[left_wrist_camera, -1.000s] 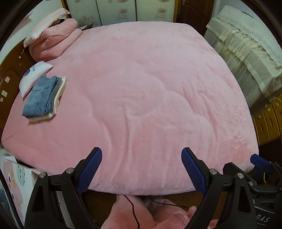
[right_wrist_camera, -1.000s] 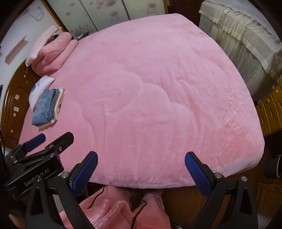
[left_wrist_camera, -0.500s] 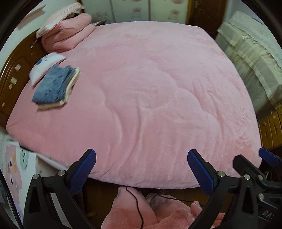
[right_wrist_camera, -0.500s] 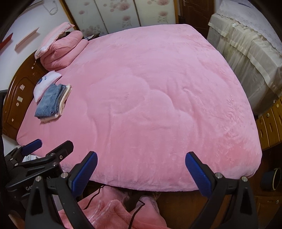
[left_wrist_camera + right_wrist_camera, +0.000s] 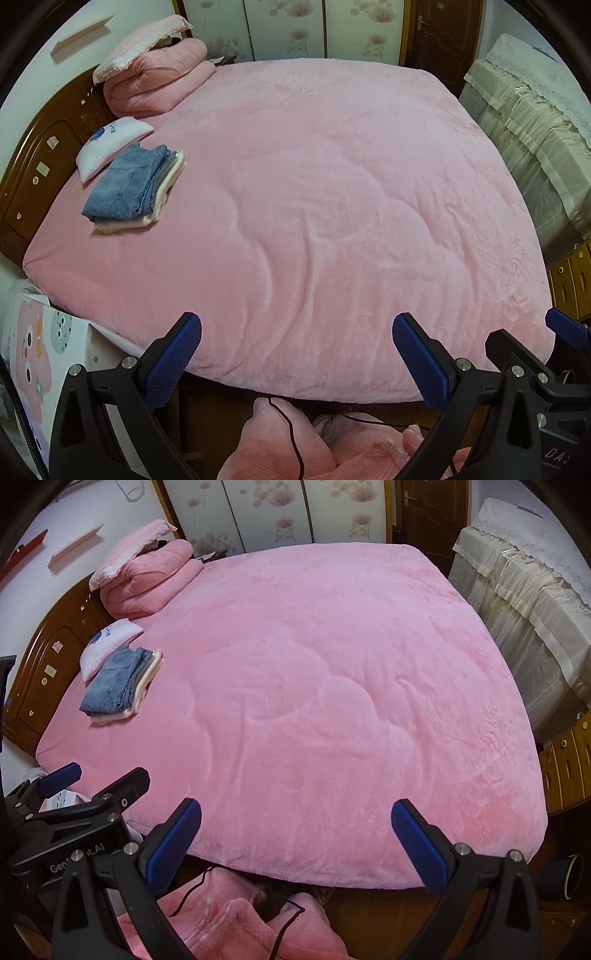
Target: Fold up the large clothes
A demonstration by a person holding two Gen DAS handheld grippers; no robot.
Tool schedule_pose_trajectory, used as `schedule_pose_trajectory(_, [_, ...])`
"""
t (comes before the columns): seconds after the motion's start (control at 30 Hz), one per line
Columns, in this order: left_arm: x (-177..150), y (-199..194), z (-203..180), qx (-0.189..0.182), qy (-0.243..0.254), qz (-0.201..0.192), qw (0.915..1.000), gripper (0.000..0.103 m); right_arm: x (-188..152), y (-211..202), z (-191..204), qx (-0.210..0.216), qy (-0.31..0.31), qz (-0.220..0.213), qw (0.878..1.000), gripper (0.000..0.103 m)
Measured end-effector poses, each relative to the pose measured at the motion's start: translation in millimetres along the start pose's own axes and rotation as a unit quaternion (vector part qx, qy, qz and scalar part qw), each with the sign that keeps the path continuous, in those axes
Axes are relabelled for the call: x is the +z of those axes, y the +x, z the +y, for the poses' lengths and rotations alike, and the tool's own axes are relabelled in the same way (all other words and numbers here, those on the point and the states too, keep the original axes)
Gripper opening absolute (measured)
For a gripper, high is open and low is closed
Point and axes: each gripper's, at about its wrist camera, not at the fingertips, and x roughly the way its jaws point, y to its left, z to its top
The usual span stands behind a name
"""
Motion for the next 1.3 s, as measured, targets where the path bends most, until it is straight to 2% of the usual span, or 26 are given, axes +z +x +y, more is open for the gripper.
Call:
schedule_pose_trajectory(0.37, [7, 1, 4, -0.008, 0.000, -0.003, 1.0000, 0.102, 7, 0, 3, -0.012, -0.004, -0.007, 1.000, 0.103])
schedule_pose_trajectory(0.8, [15, -1, 0, 0.005, 0.004, -0.007, 1.0000, 0.102, 23, -1, 10, -0.026, -0.007, -0.016, 0.999, 0.103])
schedule_pose_trajectory(1.3, [16, 0, 1, -0.005, 0.002, -0.008, 1.0000, 0.102, 22, -2, 13, -0.035, -0.001, -0.016, 0.999, 0.103])
